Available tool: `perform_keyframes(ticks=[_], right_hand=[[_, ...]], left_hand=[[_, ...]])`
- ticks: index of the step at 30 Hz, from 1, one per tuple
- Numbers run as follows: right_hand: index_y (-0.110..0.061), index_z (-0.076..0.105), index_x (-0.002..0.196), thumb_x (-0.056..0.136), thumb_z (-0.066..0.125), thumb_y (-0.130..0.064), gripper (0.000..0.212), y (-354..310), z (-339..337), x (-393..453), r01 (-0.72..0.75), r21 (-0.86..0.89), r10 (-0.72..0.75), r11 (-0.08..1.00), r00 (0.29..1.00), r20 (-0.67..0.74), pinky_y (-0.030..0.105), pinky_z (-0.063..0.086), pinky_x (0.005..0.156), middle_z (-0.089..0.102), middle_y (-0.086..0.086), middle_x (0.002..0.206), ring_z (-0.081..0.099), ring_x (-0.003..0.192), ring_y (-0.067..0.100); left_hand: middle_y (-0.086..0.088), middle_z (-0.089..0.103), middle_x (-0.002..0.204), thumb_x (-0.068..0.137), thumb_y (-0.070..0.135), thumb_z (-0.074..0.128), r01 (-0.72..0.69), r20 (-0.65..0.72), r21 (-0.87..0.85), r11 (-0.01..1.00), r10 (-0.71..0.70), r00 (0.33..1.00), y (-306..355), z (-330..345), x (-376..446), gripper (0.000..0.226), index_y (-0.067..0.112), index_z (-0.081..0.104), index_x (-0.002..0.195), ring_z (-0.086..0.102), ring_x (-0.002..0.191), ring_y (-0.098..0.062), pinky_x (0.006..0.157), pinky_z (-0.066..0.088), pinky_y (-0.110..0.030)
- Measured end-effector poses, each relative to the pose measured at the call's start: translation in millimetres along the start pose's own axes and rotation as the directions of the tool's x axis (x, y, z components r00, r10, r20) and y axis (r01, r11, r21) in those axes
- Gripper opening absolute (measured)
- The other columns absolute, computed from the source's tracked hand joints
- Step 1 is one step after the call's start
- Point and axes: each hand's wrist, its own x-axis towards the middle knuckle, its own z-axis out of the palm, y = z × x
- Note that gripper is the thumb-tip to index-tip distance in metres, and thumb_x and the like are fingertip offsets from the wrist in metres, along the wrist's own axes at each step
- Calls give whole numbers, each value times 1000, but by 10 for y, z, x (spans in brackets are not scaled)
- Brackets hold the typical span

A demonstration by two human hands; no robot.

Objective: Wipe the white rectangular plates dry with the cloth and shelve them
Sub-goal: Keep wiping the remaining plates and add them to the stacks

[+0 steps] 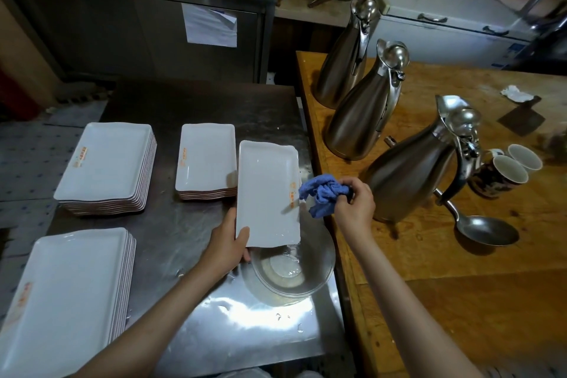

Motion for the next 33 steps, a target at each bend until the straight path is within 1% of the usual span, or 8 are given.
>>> perform_keyframes(ticks=[3, 8, 11, 18, 21, 24, 29, 33], right_hand=[[-19, 59, 94, 84, 48, 10, 33, 12, -5, -19, -5, 7, 5, 1000, 1000, 3, 31, 50, 88, 49, -3, 105, 49, 88, 3], [-21, 59, 93, 85, 47, 10, 34, 17, -32, -43, -13, 10, 13, 1000, 1000, 15, 30, 50, 88, 50, -1, 108, 50, 92, 6], [-22, 59, 92, 84, 47, 10, 34, 22, -33, -50, -5, 9, 5, 1000, 1000, 13, 31, 50, 88, 51, -1, 107, 51, 91, 7], [-24, 58, 91, 84, 48, 9, 35, 41, -27, -86, -5, 18, 5, 1000, 1000, 18, 30, 51, 86, 51, -3, 105, 51, 90, 4], [-22, 58, 92, 84, 47, 9, 34, 37, -34, -94, -6, 11, 6, 1000, 1000, 28, 21, 48, 81, 51, -2, 106, 51, 90, 3], [-20, 59, 93, 84, 47, 9, 33, 14, -59, -114, 9, -11, -8, 1000, 999, 39, 8, 39, 71, 51, -1, 107, 47, 87, 0], [-20, 58, 93, 84, 46, 10, 34, 14, -68, -145, 35, -9, -35, 999, 998, 54, 6, 38, 71, 51, 1, 108, 49, 93, 6], [-21, 59, 93, 83, 48, 10, 34, 18, -69, -162, 72, -28, -70, 997, 996, 63, 19, 46, 85, 52, 2, 108, 50, 93, 6]], left_hand=[[-6, 62, 60, 95, 10, 43, -21, -3, 21, 1000, 22, 1000, 26, 12, -28, 34, 19, 43, 128, 59, 45, -11, 46, 48, -23], [6, 56, 56, 94, 8, 43, -80, -49, 91, 993, 85, 995, 66, 51, -60, 32, 15, 47, 125, 55, 41, -9, 46, 41, -11], [5, 56, 56, 94, 11, 43, -94, -73, 146, 985, 106, 992, 51, 58, -52, 30, 17, 48, 123, 56, 43, -13, 48, 42, -17], [-17, 68, 93, 96, 14, 42, -185, -90, 253, 949, 214, 973, 14, 61, -40, 34, 16, 47, 130, 59, 73, -36, 65, 43, -33], [-21, 68, 101, 95, 23, 38, -210, -113, 301, 930, 253, 961, 9, 66, -56, 41, 16, 45, 135, 60, 85, -42, 69, 45, -38], [-22, 68, 97, 87, 30, 31, -248, -123, 353, 902, 307, 944, 0, 63, -62, 54, 16, 45, 137, 61, 79, -44, 65, 46, -39], [-25, 67, 92, 90, 24, 33, -229, -132, 424, 876, 310, 942, -7, 91, -54, 48, 14, 47, 135, 60, 75, -45, 64, 47, -41], [-15, 66, 83, 95, 16, 39, -125, -102, 201, 971, 148, 984, 27, 108, -104, 35, 19, 46, 130, 60, 58, -30, 58, 52, -34]])
